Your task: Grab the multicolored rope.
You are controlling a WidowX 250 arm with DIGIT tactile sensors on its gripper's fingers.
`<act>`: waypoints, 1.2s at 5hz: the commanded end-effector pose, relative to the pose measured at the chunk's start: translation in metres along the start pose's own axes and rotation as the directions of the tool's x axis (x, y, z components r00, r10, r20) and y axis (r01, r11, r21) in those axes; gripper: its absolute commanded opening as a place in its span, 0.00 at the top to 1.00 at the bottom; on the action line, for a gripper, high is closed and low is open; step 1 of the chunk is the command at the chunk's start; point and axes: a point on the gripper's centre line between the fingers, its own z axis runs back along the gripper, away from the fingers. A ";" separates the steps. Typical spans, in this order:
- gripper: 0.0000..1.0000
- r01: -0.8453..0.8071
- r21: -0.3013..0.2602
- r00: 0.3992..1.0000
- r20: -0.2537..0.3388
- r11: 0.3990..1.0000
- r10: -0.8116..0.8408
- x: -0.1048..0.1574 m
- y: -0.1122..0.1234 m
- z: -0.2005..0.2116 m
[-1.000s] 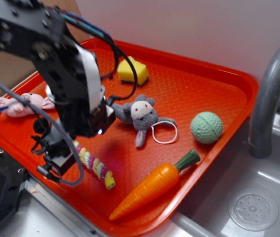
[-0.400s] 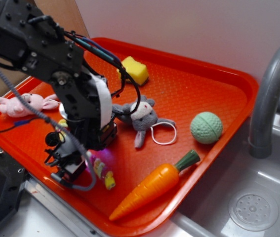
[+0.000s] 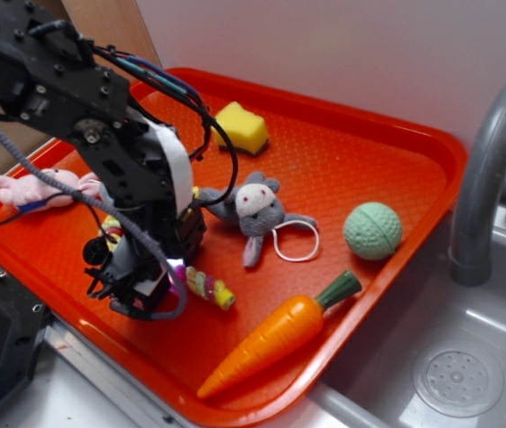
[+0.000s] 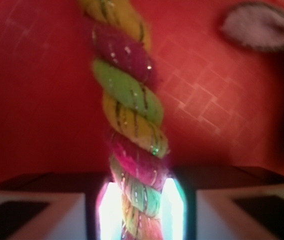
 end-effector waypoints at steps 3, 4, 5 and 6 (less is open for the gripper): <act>1.00 -0.838 -0.073 0.546 -0.117 0.541 0.830 -0.050 0.054 0.125; 1.00 -0.947 -0.074 0.317 -0.093 0.311 0.944 -0.045 0.056 0.161; 1.00 -0.996 -0.065 0.068 -0.003 0.068 0.998 -0.030 0.052 0.205; 1.00 -0.990 -0.111 0.077 0.119 0.090 0.990 -0.026 0.042 0.222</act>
